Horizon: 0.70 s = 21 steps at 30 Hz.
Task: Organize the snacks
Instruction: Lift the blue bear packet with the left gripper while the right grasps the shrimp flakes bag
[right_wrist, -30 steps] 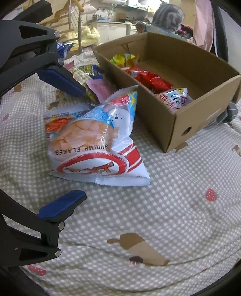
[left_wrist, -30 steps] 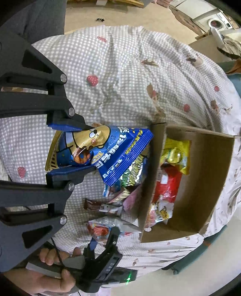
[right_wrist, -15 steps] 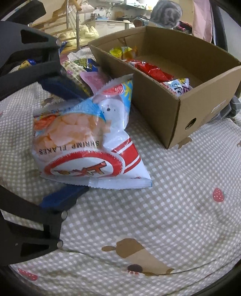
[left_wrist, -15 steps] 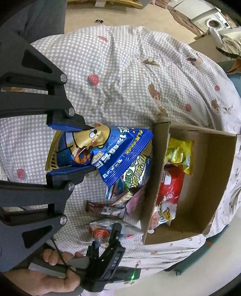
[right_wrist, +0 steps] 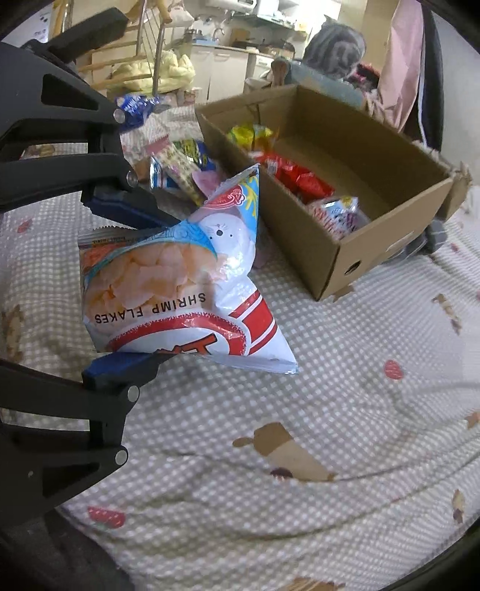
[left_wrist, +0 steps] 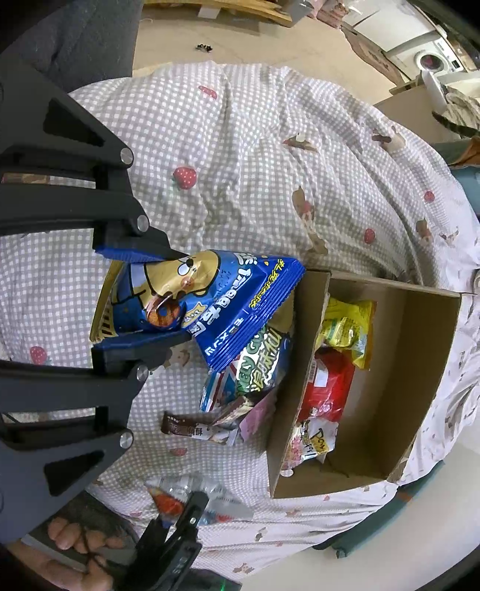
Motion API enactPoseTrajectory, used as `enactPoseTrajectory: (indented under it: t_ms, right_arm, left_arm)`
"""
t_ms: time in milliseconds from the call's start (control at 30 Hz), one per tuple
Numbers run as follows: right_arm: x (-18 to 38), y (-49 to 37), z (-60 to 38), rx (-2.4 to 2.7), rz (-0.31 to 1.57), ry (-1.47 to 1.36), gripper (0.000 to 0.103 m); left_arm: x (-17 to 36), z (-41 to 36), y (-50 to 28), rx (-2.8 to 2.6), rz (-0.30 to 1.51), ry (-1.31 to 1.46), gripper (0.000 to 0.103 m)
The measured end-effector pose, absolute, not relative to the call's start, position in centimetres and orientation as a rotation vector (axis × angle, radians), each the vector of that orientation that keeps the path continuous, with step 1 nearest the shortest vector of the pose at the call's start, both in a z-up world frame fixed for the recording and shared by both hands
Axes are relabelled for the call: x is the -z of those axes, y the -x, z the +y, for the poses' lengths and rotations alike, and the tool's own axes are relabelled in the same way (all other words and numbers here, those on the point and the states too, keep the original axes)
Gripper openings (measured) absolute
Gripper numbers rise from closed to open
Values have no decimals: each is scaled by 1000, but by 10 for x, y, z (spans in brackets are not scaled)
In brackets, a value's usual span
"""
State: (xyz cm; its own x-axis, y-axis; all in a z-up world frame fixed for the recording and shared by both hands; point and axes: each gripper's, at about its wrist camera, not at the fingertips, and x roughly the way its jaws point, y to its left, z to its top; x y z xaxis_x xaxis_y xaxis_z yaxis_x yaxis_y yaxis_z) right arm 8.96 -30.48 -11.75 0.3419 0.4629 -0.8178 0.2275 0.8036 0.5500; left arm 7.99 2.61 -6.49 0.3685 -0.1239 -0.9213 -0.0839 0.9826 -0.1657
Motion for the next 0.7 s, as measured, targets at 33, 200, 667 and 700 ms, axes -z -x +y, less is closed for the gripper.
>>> enactPoseTrajectory:
  t_ms: [33, 200, 667, 700]
  right_arm:
    - [115, -86, -307, -176, 1226, -661, 59]
    - [93, -75, -305, -229, 1133, -641, 59]
    - [28, -91, -299, -294, 904, -541, 59]
    - [26, -95, -298, -298, 895, -534, 59]
  left_arm:
    - [64, 26, -80, 25, 1192, 196, 28]
    - [62, 28, -78, 13, 1177, 200, 28]
    - [34, 36, -89, 36, 1162, 288, 28]
    - [28, 36, -92, 34, 1144, 281, 28]
